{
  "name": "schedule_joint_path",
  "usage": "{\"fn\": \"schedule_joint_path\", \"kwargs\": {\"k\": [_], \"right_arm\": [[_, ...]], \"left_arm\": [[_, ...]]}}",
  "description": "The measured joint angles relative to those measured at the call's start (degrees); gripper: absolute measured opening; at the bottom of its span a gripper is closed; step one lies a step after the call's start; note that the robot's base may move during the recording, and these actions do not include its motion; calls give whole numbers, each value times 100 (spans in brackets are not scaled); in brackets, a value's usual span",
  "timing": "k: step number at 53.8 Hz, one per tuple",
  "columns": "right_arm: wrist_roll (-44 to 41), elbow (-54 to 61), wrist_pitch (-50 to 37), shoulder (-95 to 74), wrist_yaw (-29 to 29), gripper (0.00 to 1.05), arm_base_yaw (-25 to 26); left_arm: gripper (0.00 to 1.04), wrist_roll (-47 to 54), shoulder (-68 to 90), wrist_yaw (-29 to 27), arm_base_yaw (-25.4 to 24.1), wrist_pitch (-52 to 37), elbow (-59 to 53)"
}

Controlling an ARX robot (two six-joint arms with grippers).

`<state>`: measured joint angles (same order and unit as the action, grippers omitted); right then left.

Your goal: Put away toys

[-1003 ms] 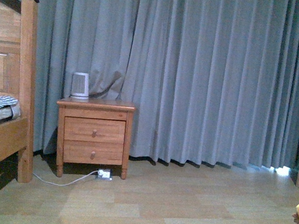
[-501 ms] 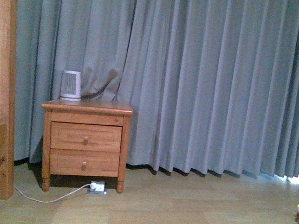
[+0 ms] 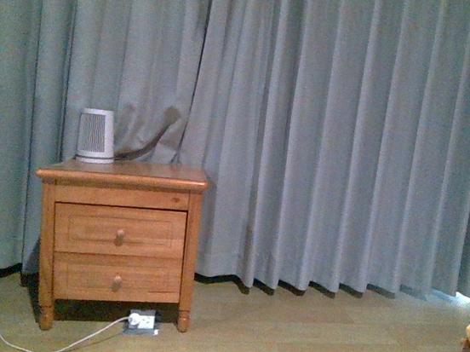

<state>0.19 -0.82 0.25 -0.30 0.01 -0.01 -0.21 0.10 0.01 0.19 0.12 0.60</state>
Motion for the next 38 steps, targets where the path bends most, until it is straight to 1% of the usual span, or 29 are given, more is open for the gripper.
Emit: {"fn": "schedule_joint_path", "kwargs": {"k": [38], "right_arm": [[0,0,0,2,2,7,0]], "left_arm": [[98,0,-2,-4,-2,0,0]]}}
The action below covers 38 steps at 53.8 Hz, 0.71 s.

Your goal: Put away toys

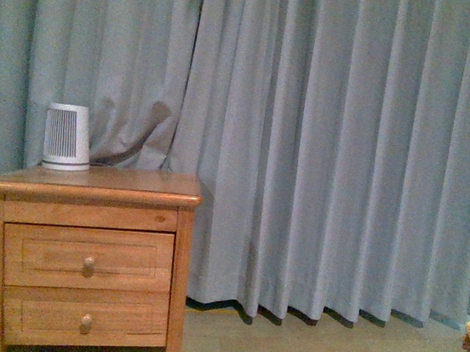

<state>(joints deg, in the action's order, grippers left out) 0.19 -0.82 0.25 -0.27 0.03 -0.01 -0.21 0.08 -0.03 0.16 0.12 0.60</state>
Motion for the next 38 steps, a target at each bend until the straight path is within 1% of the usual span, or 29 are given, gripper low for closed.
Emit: {"fn": "schedule_joint_path", "kwargs": {"k": [38], "right_arm": [[0,0,0,-2,0,7,0]], "left_arm": [[98,0,2,4,0,0,0]]}}
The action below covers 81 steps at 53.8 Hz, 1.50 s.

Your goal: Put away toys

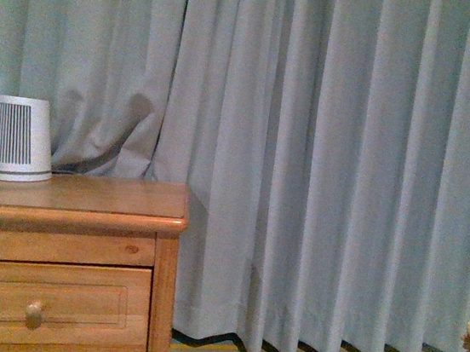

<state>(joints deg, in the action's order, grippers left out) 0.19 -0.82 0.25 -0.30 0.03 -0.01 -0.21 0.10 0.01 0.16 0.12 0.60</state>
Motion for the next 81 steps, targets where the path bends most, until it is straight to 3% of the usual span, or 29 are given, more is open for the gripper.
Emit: {"fn": "schedule_joint_path", "kwargs": {"k": [81], "right_arm": [[0,0,0,-4,-7,7,-4]], "left_arm": [[98,-2,4,-15,-7,0,0]]}}
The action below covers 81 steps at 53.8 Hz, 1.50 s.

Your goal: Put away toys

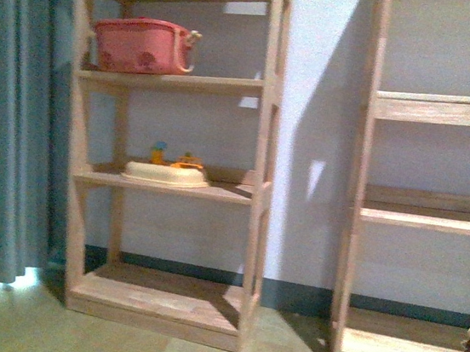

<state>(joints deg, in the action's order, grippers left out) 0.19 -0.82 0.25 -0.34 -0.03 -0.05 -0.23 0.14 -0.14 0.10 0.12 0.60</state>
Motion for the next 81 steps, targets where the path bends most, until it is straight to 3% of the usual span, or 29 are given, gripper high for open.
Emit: {"fn": "schedule_joint_path", "kwargs": {"k": [81], "right_arm": [[0,0,0,2,7,7,2]], "left_arm": [[98,0,0,7,4,0,0]]}}
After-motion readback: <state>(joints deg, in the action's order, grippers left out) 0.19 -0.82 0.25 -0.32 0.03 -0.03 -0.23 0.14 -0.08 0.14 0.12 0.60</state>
